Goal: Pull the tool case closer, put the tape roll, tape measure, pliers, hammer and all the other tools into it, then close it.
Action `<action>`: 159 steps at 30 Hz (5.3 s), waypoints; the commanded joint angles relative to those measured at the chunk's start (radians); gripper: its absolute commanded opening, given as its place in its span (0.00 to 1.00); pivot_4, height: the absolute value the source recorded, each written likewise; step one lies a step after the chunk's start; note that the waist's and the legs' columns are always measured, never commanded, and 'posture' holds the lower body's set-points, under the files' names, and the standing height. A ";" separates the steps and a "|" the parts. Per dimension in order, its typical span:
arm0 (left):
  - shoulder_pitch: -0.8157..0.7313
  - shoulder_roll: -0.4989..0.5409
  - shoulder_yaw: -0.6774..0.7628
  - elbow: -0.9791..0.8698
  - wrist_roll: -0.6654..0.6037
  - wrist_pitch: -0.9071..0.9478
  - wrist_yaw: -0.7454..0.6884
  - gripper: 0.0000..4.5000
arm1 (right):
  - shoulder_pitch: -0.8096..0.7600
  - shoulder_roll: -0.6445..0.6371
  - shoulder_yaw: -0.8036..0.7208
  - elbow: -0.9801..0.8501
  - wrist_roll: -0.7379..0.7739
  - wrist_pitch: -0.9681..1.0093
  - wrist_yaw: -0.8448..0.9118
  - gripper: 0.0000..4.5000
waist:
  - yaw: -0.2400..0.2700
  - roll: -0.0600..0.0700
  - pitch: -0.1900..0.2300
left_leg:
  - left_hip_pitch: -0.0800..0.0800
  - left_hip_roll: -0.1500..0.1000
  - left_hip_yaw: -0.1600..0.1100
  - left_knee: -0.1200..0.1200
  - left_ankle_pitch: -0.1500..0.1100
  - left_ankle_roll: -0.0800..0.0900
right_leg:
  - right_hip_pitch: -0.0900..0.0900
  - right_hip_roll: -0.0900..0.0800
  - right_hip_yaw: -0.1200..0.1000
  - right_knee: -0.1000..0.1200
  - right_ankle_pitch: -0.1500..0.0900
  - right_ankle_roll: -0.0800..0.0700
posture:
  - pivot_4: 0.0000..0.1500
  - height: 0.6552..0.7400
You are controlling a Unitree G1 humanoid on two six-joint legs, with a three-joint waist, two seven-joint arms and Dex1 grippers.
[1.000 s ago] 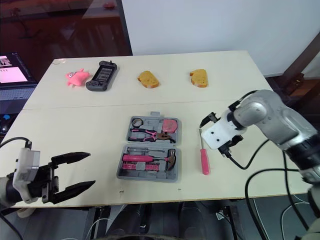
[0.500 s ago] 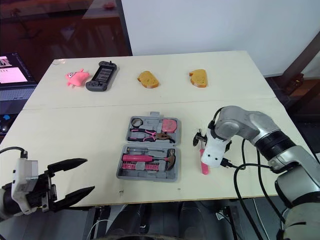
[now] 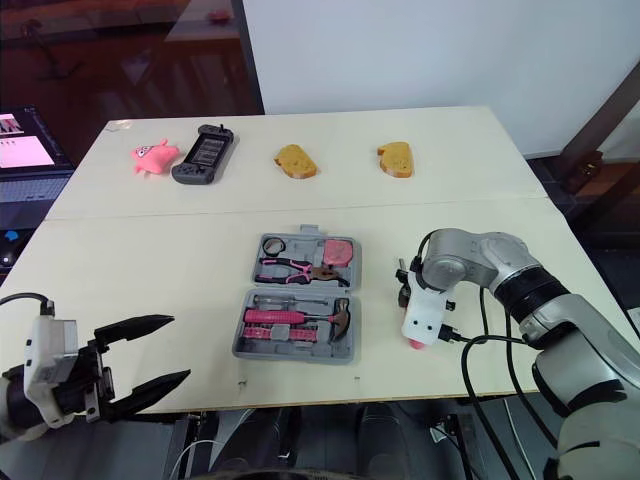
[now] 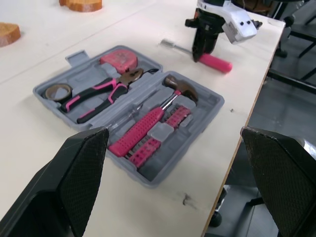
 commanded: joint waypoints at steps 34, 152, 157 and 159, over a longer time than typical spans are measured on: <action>-0.120 0.029 -0.020 0.033 -0.046 -0.015 -0.019 1.00 | 0.173 0.223 -0.482 -0.447 0.561 2.477 -0.143 0.07 | 0.009 0.001 -0.001 | -0.019 -0.001 0.000 0.000 0.000 -0.001 | -0.020 -0.002 0.001 0.000 0.004 -0.002 | 1.00 1.00; 0.045 0.077 0.165 0.139 -0.012 -0.039 -0.172 1.00 | -0.288 0.564 0.270 -0.609 1.108 2.396 -0.347 0.09 | -0.002 0.003 0.000 | -0.019 0.010 0.000 -0.002 0.002 -0.004 | -0.031 0.011 0.002 0.001 0.010 -0.006 | 1.00 1.00; 0.046 0.075 0.163 0.136 -0.016 -0.040 -0.170 1.00 | -0.278 0.599 0.286 -0.559 1.097 2.383 -0.379 0.09 | -0.003 0.003 0.000 | -0.019 0.010 0.000 -0.002 0.002 -0.004 | -0.032 0.011 0.003 0.001 0.010 -0.007 | 1.00 1.00; 0.048 0.072 0.161 0.135 -0.014 -0.041 -0.171 1.00 | -0.275 0.610 0.293 -0.542 1.092 2.379 -0.392 0.09 | -0.003 0.003 0.000 | -0.019 0.010 0.000 -0.002 0.002 -0.004 | -0.032 0.011 0.003 0.001 0.010 -0.007 | 1.00 1.00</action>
